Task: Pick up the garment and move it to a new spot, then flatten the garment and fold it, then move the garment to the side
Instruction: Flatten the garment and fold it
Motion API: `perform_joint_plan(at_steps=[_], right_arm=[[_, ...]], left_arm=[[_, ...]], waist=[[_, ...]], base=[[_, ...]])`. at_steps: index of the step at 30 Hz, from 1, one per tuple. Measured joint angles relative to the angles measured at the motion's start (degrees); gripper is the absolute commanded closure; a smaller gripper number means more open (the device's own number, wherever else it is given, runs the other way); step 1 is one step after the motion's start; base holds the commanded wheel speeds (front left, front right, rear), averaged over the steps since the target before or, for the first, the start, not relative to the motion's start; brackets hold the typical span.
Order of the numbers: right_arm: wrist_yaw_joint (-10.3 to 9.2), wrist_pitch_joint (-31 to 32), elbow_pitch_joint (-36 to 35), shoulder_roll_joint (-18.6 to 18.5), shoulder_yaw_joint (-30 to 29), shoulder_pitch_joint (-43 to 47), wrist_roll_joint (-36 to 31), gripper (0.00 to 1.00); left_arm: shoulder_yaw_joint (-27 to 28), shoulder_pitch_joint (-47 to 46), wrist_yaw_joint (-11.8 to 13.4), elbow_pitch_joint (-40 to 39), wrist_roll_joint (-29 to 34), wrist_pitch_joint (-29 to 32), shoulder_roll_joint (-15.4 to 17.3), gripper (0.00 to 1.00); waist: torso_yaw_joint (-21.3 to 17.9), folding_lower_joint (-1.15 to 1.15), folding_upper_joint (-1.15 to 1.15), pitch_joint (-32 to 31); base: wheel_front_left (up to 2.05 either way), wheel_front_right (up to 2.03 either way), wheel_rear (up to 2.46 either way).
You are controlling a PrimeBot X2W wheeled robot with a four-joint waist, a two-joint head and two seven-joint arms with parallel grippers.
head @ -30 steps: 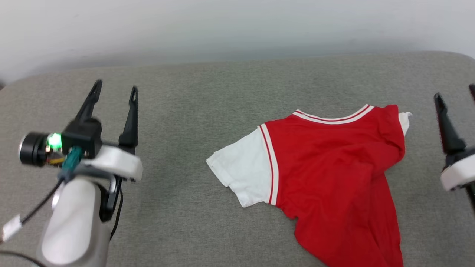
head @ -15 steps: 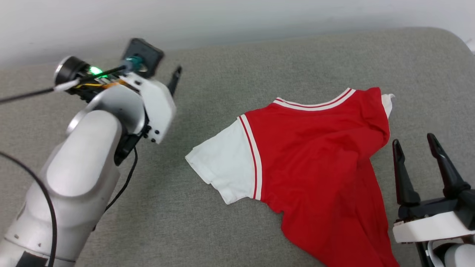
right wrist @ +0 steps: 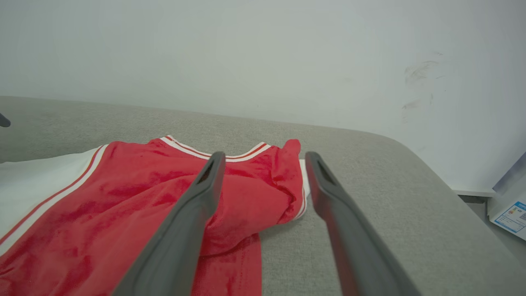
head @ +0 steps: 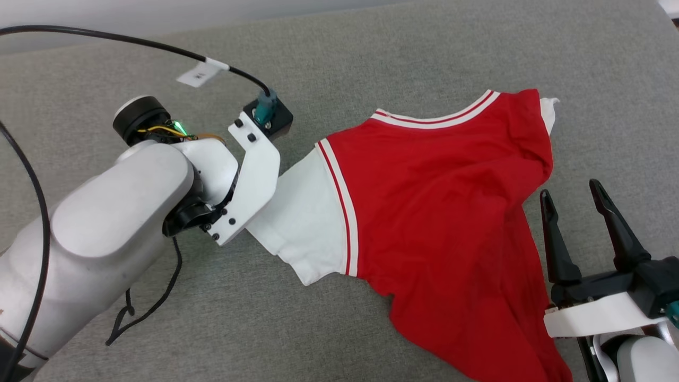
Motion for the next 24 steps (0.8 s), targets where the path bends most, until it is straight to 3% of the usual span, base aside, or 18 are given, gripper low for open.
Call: perform_joint_plan(at_steps=[7,12,14,15,16,24], right_arm=[[0.0,0.0,0.11,-0.01,1.55,-1.96,-0.81,0.0],[0.0,0.0,0.24,0.2,1.9,-3.08,-1.14,0.0],[0.0,0.0,0.51,0.31,2.11,-3.22,-1.24,0.0],[0.0,0.0,0.67,0.32,2.11,-3.38,-1.3,0.0],[0.0,0.0,0.89,0.31,2.03,-3.61,-1.31,0.0],[0.0,-0.01,2.37,0.05,1.04,-2.91,-1.66,0.0]], left_arm=[[-9.22,-4.18,0.0,-0.78,-4.17,4.69,1.32,0.0],[-11.12,-5.49,0.0,-1.96,-4.68,6.62,2.13,0.0],[-11.18,-5.49,0.0,-2.8,-4.19,7.37,2.38,0.05],[-11.23,-5.49,0.0,-3.27,-3.87,7.54,2.5,0.63],[-11.27,-5.44,0.0,-3.52,-3.82,7.59,2.52,1.0],[-12.25,-5.15,-0.01,-4.17,-5.33,2.96,4.41,1.0]], waist=[[-1.33,0.0,0.0,3.42],[-1.97,0.0,0.0,5.49],[-2.11,0.0,0.0,5.94],[-2.08,0.0,0.0,6.02],[-1.95,0.0,0.0,5.99],[0.51,0.0,0.0,3.0]], base=[[0.0,0.0,0.0],[0.0,0.0,0.0],[0.0,0.0,0.0],[0.0,0.0,0.0],[0.0,0.0,0.0],[0.0,0.0,0.0]])
